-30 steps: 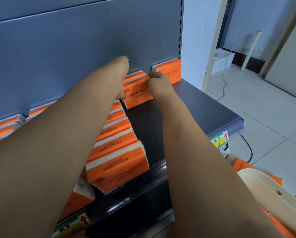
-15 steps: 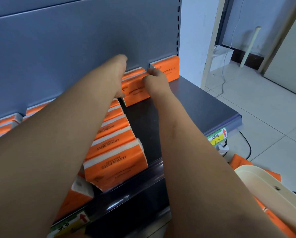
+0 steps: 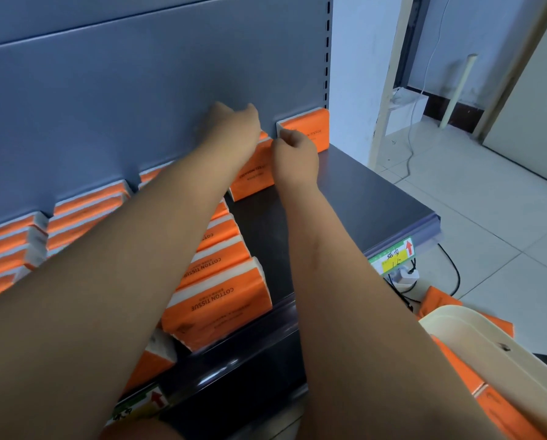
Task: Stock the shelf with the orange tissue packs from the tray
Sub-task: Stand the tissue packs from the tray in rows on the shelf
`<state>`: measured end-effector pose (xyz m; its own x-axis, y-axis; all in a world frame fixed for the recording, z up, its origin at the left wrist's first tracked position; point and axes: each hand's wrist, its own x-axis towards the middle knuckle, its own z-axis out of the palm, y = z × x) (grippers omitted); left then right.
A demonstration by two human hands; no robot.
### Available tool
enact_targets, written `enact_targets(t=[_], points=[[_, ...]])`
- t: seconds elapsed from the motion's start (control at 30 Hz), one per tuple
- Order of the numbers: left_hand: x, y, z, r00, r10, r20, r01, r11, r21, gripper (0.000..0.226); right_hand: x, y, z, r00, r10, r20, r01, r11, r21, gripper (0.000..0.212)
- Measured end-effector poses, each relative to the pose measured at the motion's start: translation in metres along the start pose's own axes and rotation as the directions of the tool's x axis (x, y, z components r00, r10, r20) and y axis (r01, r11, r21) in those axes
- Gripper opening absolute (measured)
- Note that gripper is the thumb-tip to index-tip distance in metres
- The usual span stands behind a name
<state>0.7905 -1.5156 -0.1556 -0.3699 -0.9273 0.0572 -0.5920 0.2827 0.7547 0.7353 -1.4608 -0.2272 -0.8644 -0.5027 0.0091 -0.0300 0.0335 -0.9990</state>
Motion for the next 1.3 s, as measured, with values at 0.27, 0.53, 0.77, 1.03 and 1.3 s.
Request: enact_targets(t=[0.27,0.53,0.77,1.03,1.3], points=[[-0.037,-0.009,-0.010,0.952,0.306,-0.020,-0.288,0.915,0.283,0.067,-0.045,-0.040,-0.023,0.969,-0.240,-0.059,0.218,0.942,-0.254,0.036],[-0.105,-0.021,-0.011,0.878,0.466,0.108,-0.471,0.807,0.356,0.075,-0.116,-0.047,-0.110,0.954,-0.298,0.002,0.269,0.855,-0.443,0.042],[-0.198,0.007,0.021,0.783,0.514,0.350,-0.615,0.725,0.311,0.068,-0.169,-0.030,-0.198,0.962,-0.258,-0.094,0.182,0.855,-0.486,0.055],[-0.270,0.025,0.076,0.673,0.525,0.521,-0.706,0.668,0.237,0.067,-0.211,0.006,-0.279,0.946,-0.184,-0.265,0.023,0.858,-0.513,0.049],[-0.306,-0.001,0.134,0.587,0.453,0.671,-0.758,0.599,0.259,0.065,-0.250,0.064,-0.326,0.927,-0.038,-0.374,-0.182,0.826,-0.534,0.045]])
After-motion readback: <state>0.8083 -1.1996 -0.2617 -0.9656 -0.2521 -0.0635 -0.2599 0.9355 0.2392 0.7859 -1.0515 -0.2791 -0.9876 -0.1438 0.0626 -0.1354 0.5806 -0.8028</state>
